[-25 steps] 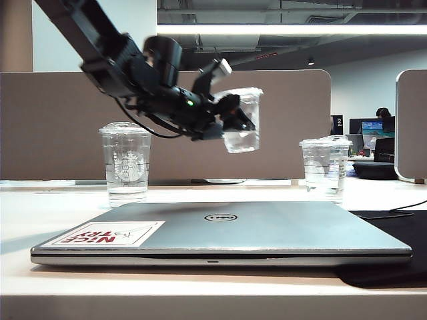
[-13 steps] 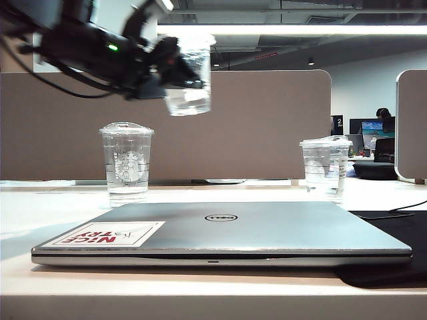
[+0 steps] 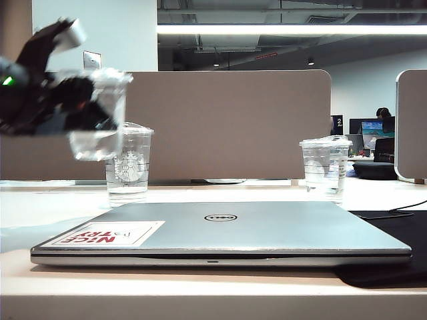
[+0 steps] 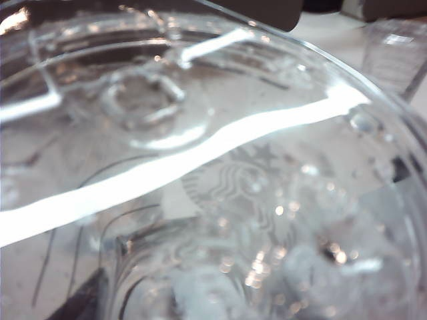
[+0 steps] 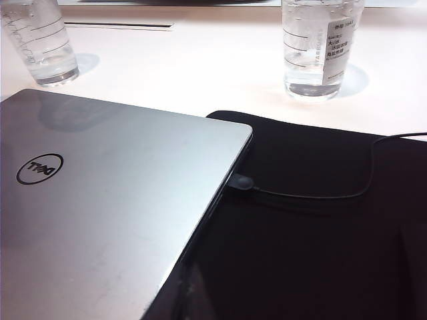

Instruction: Pick up the coffee cup on the middle and place it on the left side of the laptop.

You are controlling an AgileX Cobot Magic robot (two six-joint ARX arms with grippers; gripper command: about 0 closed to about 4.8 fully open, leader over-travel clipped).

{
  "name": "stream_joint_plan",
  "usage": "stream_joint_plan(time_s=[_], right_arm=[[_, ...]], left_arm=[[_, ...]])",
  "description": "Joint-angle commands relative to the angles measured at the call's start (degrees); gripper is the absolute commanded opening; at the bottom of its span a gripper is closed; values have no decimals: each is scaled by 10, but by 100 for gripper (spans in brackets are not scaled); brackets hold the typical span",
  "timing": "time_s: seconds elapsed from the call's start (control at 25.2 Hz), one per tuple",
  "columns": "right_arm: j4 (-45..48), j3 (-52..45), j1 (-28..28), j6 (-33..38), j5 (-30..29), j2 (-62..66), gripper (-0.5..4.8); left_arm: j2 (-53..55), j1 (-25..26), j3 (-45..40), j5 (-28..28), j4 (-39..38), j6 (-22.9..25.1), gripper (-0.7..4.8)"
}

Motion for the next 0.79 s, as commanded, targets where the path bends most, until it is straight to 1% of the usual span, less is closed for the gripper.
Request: stream_joint_plan(time_s=[0.04, 0.12, 0.28, 0.36, 0.48, 0.56, 0.63, 0.75, 0.79], right_arm=[[10, -2, 1, -2, -1, -1, -5], [10, -2, 1, -2, -1, -1, -5], [10, -2, 1, -2, -1, -1, -5], [10, -2, 1, -2, -1, -1, -5], [10, -2, 1, -2, -1, -1, -5], [10, -2, 1, -2, -1, -1, -5], [10, -2, 0, -2, -1, -1, -5], [10, -2, 0, -2, -1, -1, -5], [10, -2, 0, -2, -1, -1, -5]], left_arm=[[6, 17, -47, -47, 50, -5, 293], [16, 32, -71, -49, 78, -14, 293], [63, 52, -91, -46, 139, -32, 293], [122, 52, -91, -30, 201, -40, 293], [195, 52, -91, -30, 275, -60, 293], [223, 52, -91, -30, 303, -70, 293], [248, 52, -91, -30, 329, -70, 294], [260, 52, -91, -30, 338, -70, 297], [260, 52, -91, -29, 338, -70, 307]])
